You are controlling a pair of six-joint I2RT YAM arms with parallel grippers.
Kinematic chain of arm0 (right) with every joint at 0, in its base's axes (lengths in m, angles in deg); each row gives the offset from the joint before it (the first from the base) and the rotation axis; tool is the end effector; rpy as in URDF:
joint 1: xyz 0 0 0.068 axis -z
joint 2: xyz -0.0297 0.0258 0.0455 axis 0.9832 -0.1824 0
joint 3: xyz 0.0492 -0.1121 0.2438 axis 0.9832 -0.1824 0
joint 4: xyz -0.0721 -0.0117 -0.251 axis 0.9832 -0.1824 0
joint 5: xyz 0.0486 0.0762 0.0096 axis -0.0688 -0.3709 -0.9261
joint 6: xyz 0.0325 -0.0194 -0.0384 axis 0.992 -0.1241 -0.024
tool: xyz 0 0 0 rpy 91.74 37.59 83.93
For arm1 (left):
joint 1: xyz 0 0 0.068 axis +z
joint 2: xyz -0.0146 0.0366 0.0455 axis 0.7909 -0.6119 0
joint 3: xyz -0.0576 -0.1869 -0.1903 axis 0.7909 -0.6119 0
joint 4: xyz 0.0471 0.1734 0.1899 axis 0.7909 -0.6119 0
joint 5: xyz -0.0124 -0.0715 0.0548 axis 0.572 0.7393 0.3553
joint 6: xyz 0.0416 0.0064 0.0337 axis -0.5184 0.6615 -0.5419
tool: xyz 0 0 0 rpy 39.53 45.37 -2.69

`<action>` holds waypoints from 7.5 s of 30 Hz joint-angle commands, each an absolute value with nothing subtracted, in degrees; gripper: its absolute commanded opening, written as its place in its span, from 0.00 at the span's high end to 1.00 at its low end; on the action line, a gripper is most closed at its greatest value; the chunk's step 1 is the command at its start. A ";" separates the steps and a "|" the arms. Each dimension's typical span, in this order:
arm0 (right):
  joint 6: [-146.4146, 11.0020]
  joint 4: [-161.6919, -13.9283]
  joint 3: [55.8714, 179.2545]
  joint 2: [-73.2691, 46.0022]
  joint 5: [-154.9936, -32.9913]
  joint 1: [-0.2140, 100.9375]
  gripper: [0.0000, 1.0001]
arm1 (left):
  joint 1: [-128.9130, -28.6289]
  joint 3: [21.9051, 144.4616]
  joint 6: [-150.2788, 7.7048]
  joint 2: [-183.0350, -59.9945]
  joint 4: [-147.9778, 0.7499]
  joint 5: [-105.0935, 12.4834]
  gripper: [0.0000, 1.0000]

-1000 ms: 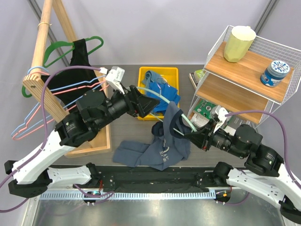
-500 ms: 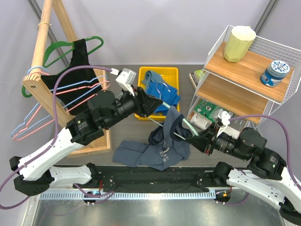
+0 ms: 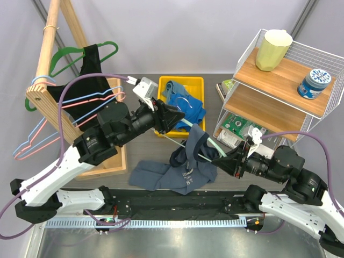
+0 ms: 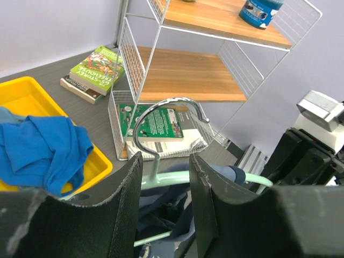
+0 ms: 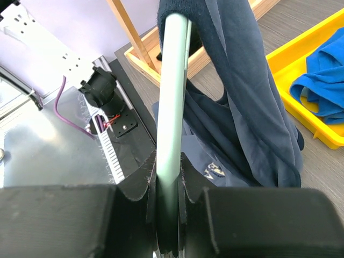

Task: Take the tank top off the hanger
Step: Remove the tank top from the hanger, then pick up the tank top from the corner of the board, then place the tank top in the bin.

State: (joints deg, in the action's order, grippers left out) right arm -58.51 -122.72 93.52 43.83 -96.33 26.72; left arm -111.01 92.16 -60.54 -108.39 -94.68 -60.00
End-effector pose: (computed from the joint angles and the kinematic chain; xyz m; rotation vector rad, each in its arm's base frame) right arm 0.0401 0.0629 0.3729 -0.7013 1.6721 1.0252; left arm 0.1166 -0.1855 0.4830 0.4460 1.6088 -1.0218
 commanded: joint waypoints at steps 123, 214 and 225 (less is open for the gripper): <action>-74.26 -119.47 144.02 -1.80 -60.43 26.49 0.99 | -110.89 97.24 -57.73 -94.63 -103.75 -68.63 1.00; -74.26 -97.32 128.13 -20.59 -54.88 30.08 0.99 | -110.81 79.57 -53.25 -75.29 -104.19 -57.03 1.00; -87.16 -96.27 146.60 -42.58 -49.28 37.92 0.99 | -110.89 81.50 -52.81 -76.87 -107.44 -54.83 1.00</action>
